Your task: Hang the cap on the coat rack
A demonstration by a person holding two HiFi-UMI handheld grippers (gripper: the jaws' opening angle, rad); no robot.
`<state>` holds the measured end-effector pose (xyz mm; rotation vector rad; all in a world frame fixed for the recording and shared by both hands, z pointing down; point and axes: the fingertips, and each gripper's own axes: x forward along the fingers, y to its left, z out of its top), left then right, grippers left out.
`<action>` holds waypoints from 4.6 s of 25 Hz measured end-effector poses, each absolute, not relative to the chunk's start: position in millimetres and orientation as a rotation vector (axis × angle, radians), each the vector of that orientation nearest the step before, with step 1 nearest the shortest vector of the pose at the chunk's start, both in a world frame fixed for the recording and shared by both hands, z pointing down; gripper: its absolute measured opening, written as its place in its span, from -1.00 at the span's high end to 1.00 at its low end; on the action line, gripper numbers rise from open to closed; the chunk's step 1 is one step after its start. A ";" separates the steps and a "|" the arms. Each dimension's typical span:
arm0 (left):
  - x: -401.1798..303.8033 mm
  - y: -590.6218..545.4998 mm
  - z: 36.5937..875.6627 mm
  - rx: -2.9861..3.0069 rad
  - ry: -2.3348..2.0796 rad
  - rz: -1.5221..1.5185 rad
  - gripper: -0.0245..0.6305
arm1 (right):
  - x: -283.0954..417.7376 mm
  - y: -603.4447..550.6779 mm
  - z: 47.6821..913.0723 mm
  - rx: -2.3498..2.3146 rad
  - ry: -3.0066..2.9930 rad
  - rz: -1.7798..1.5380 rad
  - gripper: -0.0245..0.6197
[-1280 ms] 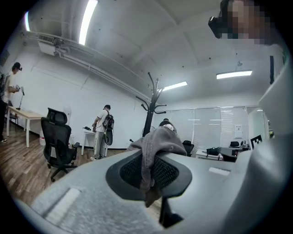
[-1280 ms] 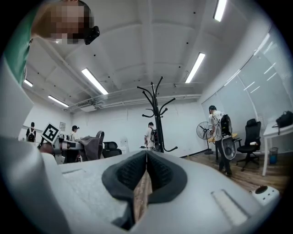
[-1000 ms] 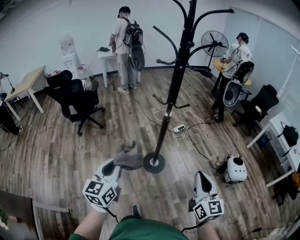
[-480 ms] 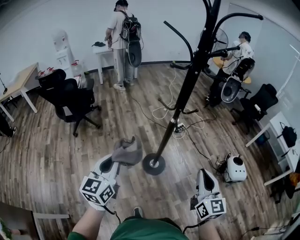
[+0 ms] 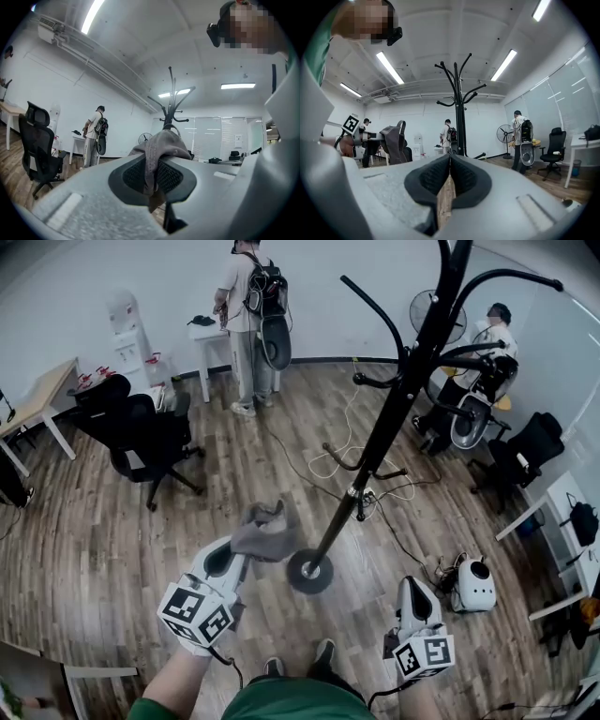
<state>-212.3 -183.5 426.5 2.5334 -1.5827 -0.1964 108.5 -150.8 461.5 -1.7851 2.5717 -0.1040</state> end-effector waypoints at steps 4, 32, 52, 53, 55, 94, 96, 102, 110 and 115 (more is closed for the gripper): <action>-200.2 -192.9 410.7 2.527 -1.612 -0.223 0.85 | 116.2 -174.0 463.7 -1.726 2.591 -0.130 0.90; -147.0 -307.1 269.1 2.548 -1.826 -0.387 0.85 | 193.6 -288.4 451.9 -1.551 2.557 -0.164 0.90; -105.4 -354.1 278.6 2.574 -1.755 -0.315 0.85 | 226.8 -287.0 461.7 -1.629 2.502 -0.215 0.90; -102.6 -356.5 280.1 2.575 -1.748 -0.314 0.85 | 229.3 -285.9 462.2 -1.637 2.498 -0.216 0.90; -96.1 -361.8 282.9 2.579 -1.732 -0.310 0.85 | 234.9 -284.1 463.1 -1.656 2.490 -0.221 0.90; -76.7 -346.5 348.7 2.675 -1.504 -0.198 0.10 | 214.8 -279.3 453.2 -1.711 2.507 -0.170 0.90; -81.8 -338.5 355.1 2.679 -1.530 -0.166 0.10 | 205.4 -281.9 445.5 -1.690 2.515 -0.149 0.90; -103.1 -314.9 374.4 2.636 -1.626 -0.117 0.12 | 179.3 -285.1 418.5 -1.612 2.538 -0.068 0.90; -164.7 -277.5 378.1 2.525 -1.839 -0.195 0.60 | 143.9 -284.6 389.3 -1.537 2.547 0.021 0.90; -188.2 -253.7 383.7 2.475 -1.939 -0.194 0.89 | 132.0 -284.0 379.0 -1.522 2.556 0.060 0.90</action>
